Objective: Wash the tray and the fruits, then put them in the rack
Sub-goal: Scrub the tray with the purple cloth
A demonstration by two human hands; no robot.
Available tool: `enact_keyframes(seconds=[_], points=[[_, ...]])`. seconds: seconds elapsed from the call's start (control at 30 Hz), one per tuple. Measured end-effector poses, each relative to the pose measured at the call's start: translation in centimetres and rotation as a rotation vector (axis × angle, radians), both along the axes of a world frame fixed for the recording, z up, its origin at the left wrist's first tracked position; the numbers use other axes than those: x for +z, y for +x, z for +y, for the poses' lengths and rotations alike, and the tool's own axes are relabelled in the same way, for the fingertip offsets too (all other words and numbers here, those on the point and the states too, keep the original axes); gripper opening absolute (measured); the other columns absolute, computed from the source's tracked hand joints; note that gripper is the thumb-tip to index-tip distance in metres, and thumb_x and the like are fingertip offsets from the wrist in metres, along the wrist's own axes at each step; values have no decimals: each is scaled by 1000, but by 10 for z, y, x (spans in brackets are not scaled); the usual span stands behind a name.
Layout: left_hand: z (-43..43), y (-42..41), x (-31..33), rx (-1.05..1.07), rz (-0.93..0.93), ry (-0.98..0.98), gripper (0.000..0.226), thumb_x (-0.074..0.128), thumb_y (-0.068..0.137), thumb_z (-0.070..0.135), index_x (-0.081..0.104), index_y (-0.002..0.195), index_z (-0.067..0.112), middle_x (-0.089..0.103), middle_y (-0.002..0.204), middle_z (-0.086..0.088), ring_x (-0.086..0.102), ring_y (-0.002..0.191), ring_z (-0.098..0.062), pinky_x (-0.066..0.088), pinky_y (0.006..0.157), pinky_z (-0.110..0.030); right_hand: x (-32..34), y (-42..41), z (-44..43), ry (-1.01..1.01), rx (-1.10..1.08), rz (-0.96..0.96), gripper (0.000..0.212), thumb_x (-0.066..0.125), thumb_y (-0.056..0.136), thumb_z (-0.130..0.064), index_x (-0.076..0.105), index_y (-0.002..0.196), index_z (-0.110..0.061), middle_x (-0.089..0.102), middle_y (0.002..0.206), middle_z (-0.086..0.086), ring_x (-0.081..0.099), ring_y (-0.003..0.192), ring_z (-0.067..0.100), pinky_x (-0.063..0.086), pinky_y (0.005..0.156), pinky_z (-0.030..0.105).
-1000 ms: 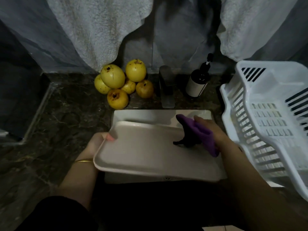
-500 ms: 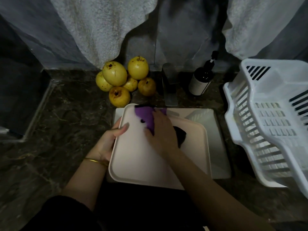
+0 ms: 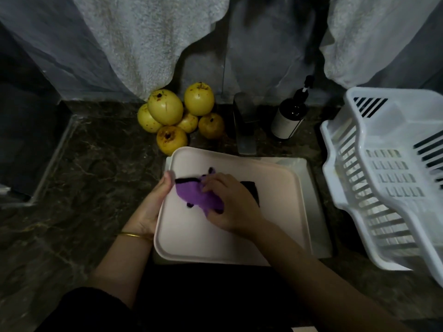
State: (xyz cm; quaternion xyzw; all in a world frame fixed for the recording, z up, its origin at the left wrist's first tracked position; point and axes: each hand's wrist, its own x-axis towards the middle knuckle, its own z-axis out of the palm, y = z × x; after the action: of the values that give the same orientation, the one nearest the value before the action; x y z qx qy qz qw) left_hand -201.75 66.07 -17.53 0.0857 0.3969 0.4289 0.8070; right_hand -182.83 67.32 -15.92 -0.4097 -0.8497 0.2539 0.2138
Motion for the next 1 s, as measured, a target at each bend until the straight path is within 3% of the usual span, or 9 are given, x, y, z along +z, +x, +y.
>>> enact_keyframes(seconds=[0.13,0.23,0.3,0.4,0.43,0.53,0.63,0.87,1.0], points=[[1,1,11,-21,8,35,115,97,20,41,58,124,9,72,98,-17,72,78,-30,57,56,-41,-6,31,23,43,-238,-57,48,58,74,-32,62,112,-4,61,119,13,57,108,31,41,92,34],[3,2,11,-32,13,26,93,98,17,39,73,101,8,72,92,-17,72,73,-29,57,53,-39,-1,54,40,-70,-400,-47,35,65,81,-18,59,114,-10,57,113,5,52,101,18,36,84,18],[3,5,9,-31,11,-12,100,97,22,39,67,113,9,72,92,-16,72,73,-29,57,53,-40,4,67,50,-66,-530,-19,20,66,81,-13,59,100,-13,52,98,0,48,86,12,31,67,10],[4,11,9,-43,63,-58,88,76,60,49,48,136,14,73,91,-12,72,72,-26,57,53,-38,15,84,63,124,-719,116,17,70,72,-5,57,82,-7,47,88,3,49,80,20,27,62,18],[5,12,8,-32,70,-59,83,69,65,50,48,136,14,73,89,-12,72,71,-26,57,53,-38,19,90,68,197,-757,131,18,70,68,-3,56,79,-5,48,87,8,48,79,22,26,63,20],[8,19,9,-37,59,-38,75,80,61,45,56,123,10,73,87,-14,72,69,-26,57,51,-37,32,108,84,331,-832,152,21,69,63,0,54,77,-2,49,91,18,46,80,23,27,64,20],[11,27,11,-58,82,-40,50,40,91,47,57,118,9,73,85,-13,71,67,-25,57,51,-37,43,126,103,426,-845,170,18,67,64,1,55,77,-1,48,93,20,47,88,25,31,69,20],[15,39,2,-75,278,-33,47,38,96,44,54,132,17,68,112,-12,66,91,-27,53,81,-42,68,170,144,343,-1060,225,19,63,75,-17,58,87,-3,44,96,11,51,96,30,34,76,24],[14,37,-3,-55,317,-44,47,42,94,44,53,133,21,70,102,-9,68,84,-23,52,76,-40,85,192,166,348,-1150,303,15,63,78,-19,50,86,-16,38,92,-4,51,105,29,37,89,30]])
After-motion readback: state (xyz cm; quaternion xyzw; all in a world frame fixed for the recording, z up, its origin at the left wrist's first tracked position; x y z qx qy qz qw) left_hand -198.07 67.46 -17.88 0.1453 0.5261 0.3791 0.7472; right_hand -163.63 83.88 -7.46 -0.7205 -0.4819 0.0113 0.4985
